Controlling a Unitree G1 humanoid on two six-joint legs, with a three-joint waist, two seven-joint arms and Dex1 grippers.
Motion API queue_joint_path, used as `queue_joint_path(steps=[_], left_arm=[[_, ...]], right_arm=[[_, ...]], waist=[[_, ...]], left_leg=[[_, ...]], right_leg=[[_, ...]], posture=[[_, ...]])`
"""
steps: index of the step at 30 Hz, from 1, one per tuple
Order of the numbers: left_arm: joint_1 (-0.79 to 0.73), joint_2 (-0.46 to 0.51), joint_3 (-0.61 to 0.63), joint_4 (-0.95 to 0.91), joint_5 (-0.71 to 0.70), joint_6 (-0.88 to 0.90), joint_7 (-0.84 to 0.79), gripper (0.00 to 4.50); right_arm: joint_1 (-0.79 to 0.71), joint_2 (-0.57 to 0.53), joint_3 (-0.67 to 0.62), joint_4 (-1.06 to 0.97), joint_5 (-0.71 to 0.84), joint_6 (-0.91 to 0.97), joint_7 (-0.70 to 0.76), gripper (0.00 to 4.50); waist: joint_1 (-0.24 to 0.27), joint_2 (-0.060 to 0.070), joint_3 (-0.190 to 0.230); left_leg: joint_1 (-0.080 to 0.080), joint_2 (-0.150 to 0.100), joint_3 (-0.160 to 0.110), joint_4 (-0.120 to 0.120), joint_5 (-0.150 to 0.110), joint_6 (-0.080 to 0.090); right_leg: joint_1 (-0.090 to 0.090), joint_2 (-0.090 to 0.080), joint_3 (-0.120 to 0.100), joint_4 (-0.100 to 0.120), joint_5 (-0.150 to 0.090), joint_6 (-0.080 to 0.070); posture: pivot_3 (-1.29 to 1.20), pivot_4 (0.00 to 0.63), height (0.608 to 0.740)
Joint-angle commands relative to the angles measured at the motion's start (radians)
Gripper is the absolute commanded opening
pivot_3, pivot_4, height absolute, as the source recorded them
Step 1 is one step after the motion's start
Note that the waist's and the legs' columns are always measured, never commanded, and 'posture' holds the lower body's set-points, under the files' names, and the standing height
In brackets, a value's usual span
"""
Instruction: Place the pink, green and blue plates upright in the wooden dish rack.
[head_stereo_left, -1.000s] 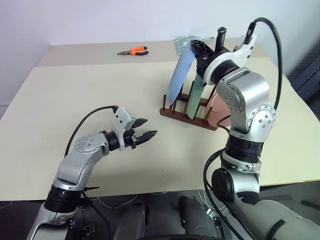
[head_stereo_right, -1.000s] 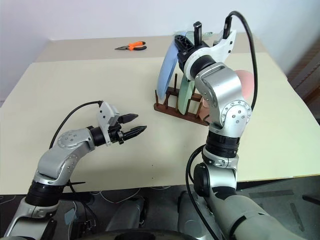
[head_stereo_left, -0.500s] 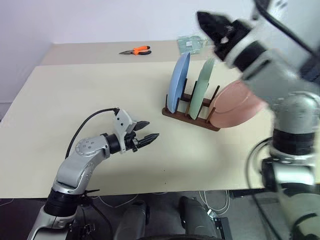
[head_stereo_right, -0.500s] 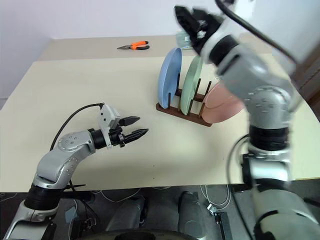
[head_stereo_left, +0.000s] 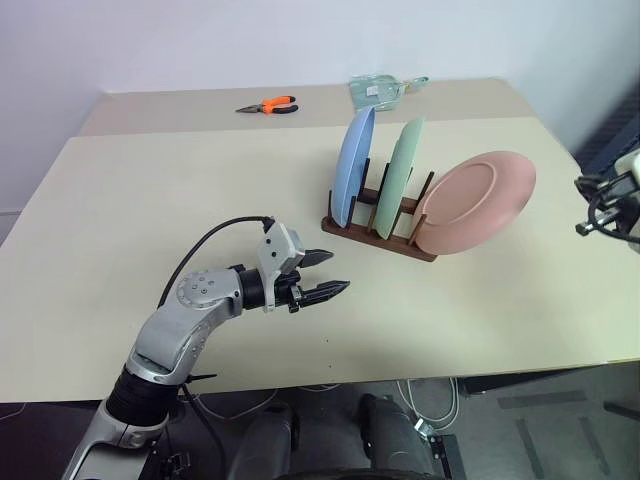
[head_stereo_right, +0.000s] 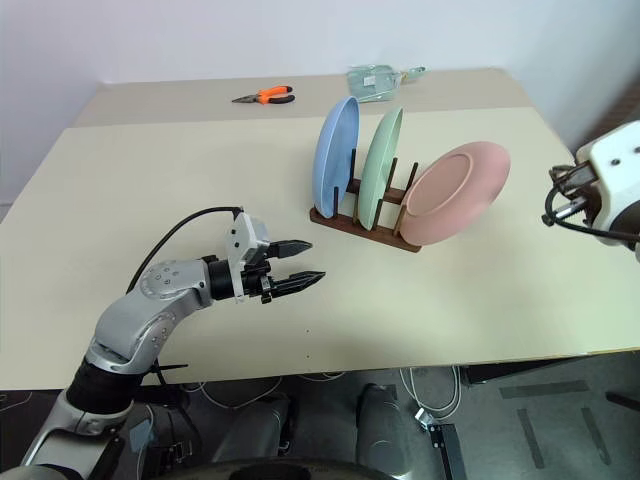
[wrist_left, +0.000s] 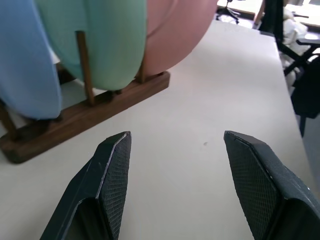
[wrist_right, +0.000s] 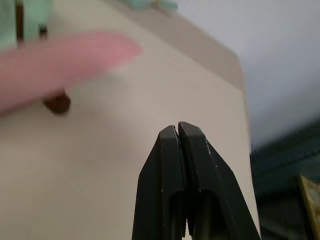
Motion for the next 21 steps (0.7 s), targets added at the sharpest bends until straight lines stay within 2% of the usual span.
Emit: queue_joint_path(steps=[1,6,9,12,17,21], left_arm=[[-0.002,0.002,0.008,-0.018,-0.007,-0.002,-0.003,3.05],[0.023,0.012,0.019,-0.046,-0.01,0.009,0.011,3.05],[0.032,0.014,0.026,-0.058,-0.013,0.018,0.022,3.05],[0.039,0.016,0.03,-0.064,-0.012,0.021,0.032,3.05],[0.044,0.017,0.068,-0.041,0.011,0.003,0.071,3.05],[0.063,0.033,0.137,0.007,0.049,-0.019,0.137,3.05]], right_arm=[[-0.044,0.034,0.015,-0.088,0.005,-0.022,0.039,0.03],[-0.199,0.093,0.07,-0.173,0.085,0.035,0.073,0.03],[-0.24,0.103,0.094,-0.169,0.067,0.051,0.081,0.03],[-0.232,0.092,0.095,-0.116,0.002,0.04,0.072,0.03],[-0.167,0.094,0.063,0.071,-0.13,-0.048,0.064,0.03],[-0.133,0.167,0.008,0.236,-0.131,-0.15,0.092,0.03]], waist=[[0.001,0.0,0.0],[0.003,0.0,0.001],[0.009,-0.001,0.001],[0.027,-0.002,0.002],[0.029,-0.002,0.002],[0.022,-0.001,0.001]], left_leg=[[0.0,0.0,0.0,0.001,0.0,0.0],[-0.001,0.0,-0.001,0.003,0.0,0.001],[-0.001,0.0,-0.002,0.003,-0.001,0.001],[-0.002,-0.001,-0.003,0.003,-0.001,0.001],[-0.002,-0.002,-0.004,0.004,-0.001,0.001],[-0.001,-0.002,-0.003,0.003,-0.001,0.001]], right_leg=[[0.0,0.0,0.0,0.0,0.0,0.0],[0.0,0.0,0.0,0.0,0.0,0.0],[0.0,0.0,-0.001,0.0,0.0,0.0],[0.001,-0.001,-0.001,-0.001,0.0,0.0],[0.002,-0.001,-0.001,-0.003,0.002,-0.003],[0.002,0.0,-0.001,-0.002,0.002,-0.003]], posture=[[0.0,0.15,0.74],[0.0,0.15,0.74],[0.0,0.15,0.74],[0.0,0.15,0.74],[0.0,0.15,0.74],[0.0,0.15,0.74]])
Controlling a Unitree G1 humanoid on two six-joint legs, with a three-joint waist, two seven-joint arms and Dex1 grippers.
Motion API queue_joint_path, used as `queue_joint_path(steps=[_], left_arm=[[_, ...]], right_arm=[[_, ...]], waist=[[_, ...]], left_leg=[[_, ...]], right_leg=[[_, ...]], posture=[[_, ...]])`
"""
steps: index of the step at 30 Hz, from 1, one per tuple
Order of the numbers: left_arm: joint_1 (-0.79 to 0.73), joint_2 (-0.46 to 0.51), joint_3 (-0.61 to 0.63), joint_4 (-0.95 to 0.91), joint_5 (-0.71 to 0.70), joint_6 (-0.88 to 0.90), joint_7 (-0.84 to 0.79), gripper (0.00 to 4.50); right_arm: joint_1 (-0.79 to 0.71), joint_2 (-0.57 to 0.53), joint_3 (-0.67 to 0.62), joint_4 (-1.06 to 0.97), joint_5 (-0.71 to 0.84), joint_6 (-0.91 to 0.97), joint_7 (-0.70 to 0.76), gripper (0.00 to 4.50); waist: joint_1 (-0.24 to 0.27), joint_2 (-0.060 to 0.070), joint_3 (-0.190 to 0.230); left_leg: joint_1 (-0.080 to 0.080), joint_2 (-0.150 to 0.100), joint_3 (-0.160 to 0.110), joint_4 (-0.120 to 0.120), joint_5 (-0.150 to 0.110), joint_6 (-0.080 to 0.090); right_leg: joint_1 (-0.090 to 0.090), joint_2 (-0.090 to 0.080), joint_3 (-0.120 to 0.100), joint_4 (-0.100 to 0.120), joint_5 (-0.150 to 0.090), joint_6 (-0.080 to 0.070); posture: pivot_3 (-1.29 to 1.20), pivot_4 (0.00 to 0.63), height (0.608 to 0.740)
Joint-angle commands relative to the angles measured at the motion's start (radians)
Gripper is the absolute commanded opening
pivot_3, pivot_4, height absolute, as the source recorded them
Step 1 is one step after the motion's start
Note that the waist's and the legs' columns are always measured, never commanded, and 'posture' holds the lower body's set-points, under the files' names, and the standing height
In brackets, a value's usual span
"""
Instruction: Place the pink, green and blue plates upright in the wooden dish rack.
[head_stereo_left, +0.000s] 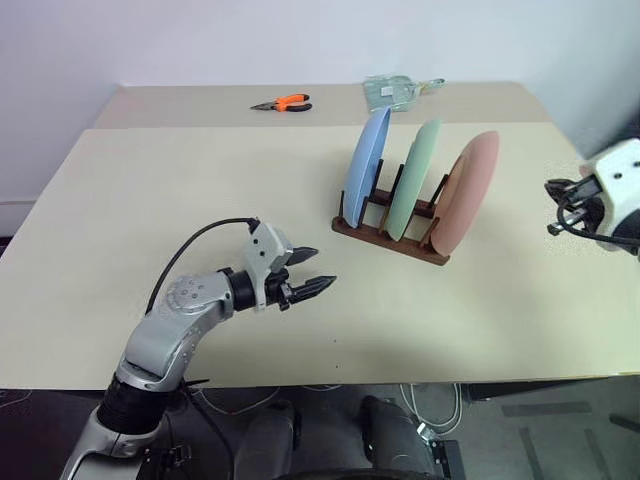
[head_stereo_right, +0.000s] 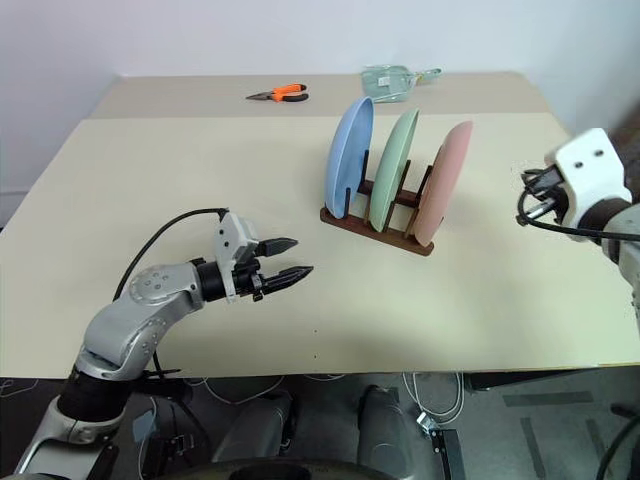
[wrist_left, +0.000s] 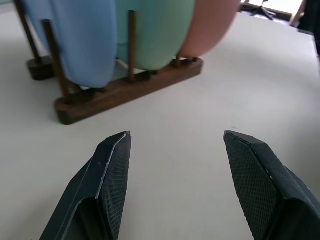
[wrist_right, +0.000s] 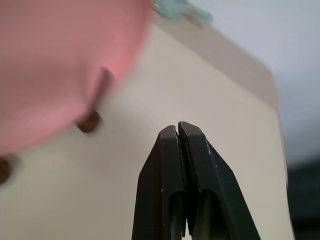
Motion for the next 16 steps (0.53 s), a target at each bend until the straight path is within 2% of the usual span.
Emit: queue_joint_path(steps=[1,8,16], left_arm=[[0.034,0.035,0.093,0.038,0.06,-0.055,0.062,3.05],[0.131,0.091,0.252,0.19,0.169,-0.174,0.182,3.05],[0.212,0.05,0.279,0.182,0.18,-0.22,0.216,3.05]], right_arm=[[0.024,0.052,-0.083,0.137,-0.008,-0.124,0.034,0.03],[0.022,0.164,-0.078,0.228,0.036,-0.235,0.14,0.03],[-0.017,0.209,-0.012,0.311,-0.007,-0.305,0.198,0.03]], waist=[[-0.004,0.0,0.0],[-0.02,0.002,0.0],[-0.019,0.001,-0.001]], left_leg=[[0.001,0.0,0.0,0.0,0.0,0.0],[0.002,0.0,0.0,0.0,0.0,0.0],[0.001,0.0,-0.001,0.001,0.0,0.0]], right_leg=[[0.0,0.0,0.0,0.0,0.0,0.0],[0.001,0.001,0.0,0.002,0.0,0.0],[0.001,0.0,0.0,0.002,0.001,0.002]], posture=[[0.0,0.15,0.74],[0.0,0.15,0.74],[0.0,0.15,0.74]])
